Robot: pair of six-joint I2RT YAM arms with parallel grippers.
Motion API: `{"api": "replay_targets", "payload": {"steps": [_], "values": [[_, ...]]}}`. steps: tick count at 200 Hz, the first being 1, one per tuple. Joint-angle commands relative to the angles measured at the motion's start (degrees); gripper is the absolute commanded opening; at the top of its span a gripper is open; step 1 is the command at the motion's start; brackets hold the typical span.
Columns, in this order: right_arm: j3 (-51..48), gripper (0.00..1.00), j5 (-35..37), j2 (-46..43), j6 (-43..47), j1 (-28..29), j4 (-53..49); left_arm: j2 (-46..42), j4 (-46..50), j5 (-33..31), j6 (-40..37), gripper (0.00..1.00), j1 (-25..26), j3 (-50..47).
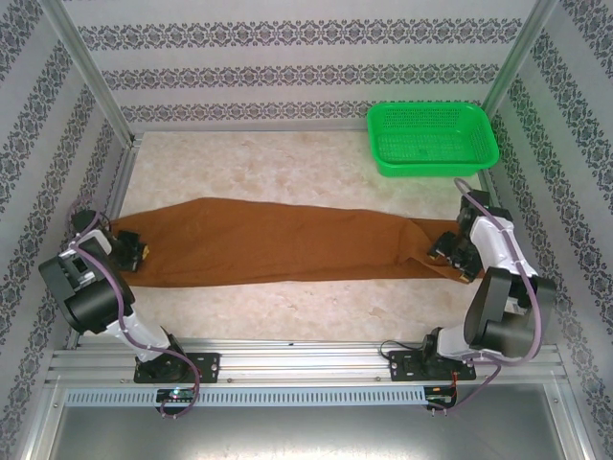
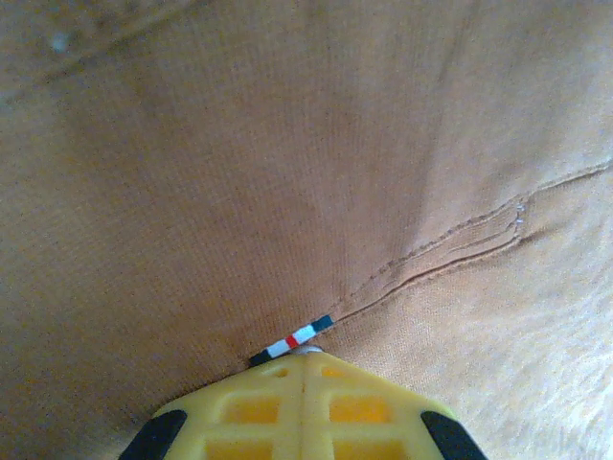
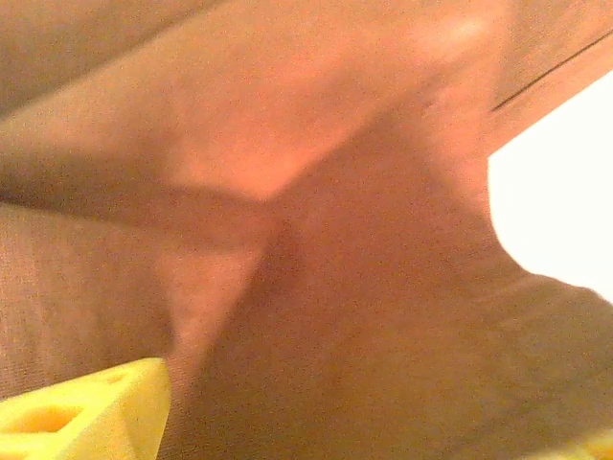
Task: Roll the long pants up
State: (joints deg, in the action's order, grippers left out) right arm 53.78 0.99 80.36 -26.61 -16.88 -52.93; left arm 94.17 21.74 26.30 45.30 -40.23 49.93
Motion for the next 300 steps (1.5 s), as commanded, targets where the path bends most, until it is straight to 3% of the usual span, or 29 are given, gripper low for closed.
{"api": "replay_targets", "payload": {"steps": [1,28,83,135,157,179,188,193,265,300], "values": [[1.96,0.76,0.55,-2.15,-1.28,-2.65,0.24,1.26,4.17,-8.36,1.78,0.02,-4.69,0.14],[5.30,0.76,0.52,1.32,-0.74,-4.34,1.01,-0.56,5.04,-8.90,1.81,0.00,-8.70,0.88],[12.09,0.74,-8.10,16.81,-3.31,-4.10,5.18,1.33,2.24,-5.53,1.33,0.00,-8.64,0.11],[14.20,0.72,-7.74,22.36,-3.48,-2.85,4.02,1.82,0.68,-3.21,1.46,0.00,-8.58,-0.20],[13.86,0.59,-8.45,22.45,-3.22,-2.60,3.93,1.63,0.08,-3.15,1.37,0.00,-8.56,-0.58],[13.22,0.55,-9.28,22.65,-3.17,-2.45,3.79,2.06,-0.54,-2.69,1.47,0.00,-8.62,-0.68],[12.88,0.13,-9.72,22.52,-2.86,-2.36,3.91,2.16,-0.62,-2.53,1.60,0.00,-8.60,-0.71],[12.85,0.00,-9.73,22.56,-2.84,-2.31,3.76,2.16,-0.89,-2.33,1.48,0.00,-8.57,-0.74],[12.77,0.00,-4.19,13.86,-3.71,-3.34,2.90,1.17,-1.44,-2.26,1.16,0.00,-7.95,-1.31],[21.00,0.00,-0.74,13.87,-4.37,-3.92,1.09,1.28,-1.08,-2.35,0.85,0.00,-7.53,-0.89]]}}
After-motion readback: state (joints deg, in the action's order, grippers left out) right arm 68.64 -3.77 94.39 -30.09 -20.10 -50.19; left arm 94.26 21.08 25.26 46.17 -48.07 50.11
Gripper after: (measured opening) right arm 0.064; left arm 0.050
